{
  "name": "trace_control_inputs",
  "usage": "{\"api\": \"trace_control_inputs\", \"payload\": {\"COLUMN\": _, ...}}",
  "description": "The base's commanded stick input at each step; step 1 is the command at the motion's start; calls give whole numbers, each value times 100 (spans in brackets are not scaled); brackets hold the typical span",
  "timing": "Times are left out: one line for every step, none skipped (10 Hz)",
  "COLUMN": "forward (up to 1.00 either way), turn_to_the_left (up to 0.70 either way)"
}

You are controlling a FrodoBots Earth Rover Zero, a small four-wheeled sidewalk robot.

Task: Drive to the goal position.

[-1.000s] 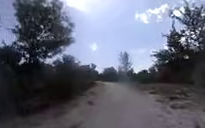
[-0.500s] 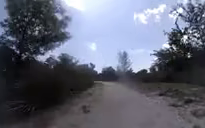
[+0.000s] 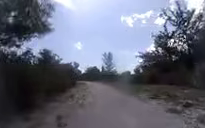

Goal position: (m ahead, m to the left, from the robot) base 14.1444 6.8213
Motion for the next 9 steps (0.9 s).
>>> {"api": "trace_control_inputs", "payload": {"forward": 85, "turn_to_the_left": 0}}
{"api": "trace_control_inputs", "payload": {"forward": 85, "turn_to_the_left": 0}}
{"api": "trace_control_inputs", "payload": {"forward": 85, "turn_to_the_left": 0}}
{"api": "trace_control_inputs", "payload": {"forward": 85, "turn_to_the_left": 0}}
{"api": "trace_control_inputs", "payload": {"forward": 85, "turn_to_the_left": 0}}
{"api": "trace_control_inputs", "payload": {"forward": 85, "turn_to_the_left": 0}}
{"api": "trace_control_inputs", "payload": {"forward": 85, "turn_to_the_left": 0}}
{"api": "trace_control_inputs", "payload": {"forward": 85, "turn_to_the_left": 0}}
{"api": "trace_control_inputs", "payload": {"forward": 85, "turn_to_the_left": 0}}
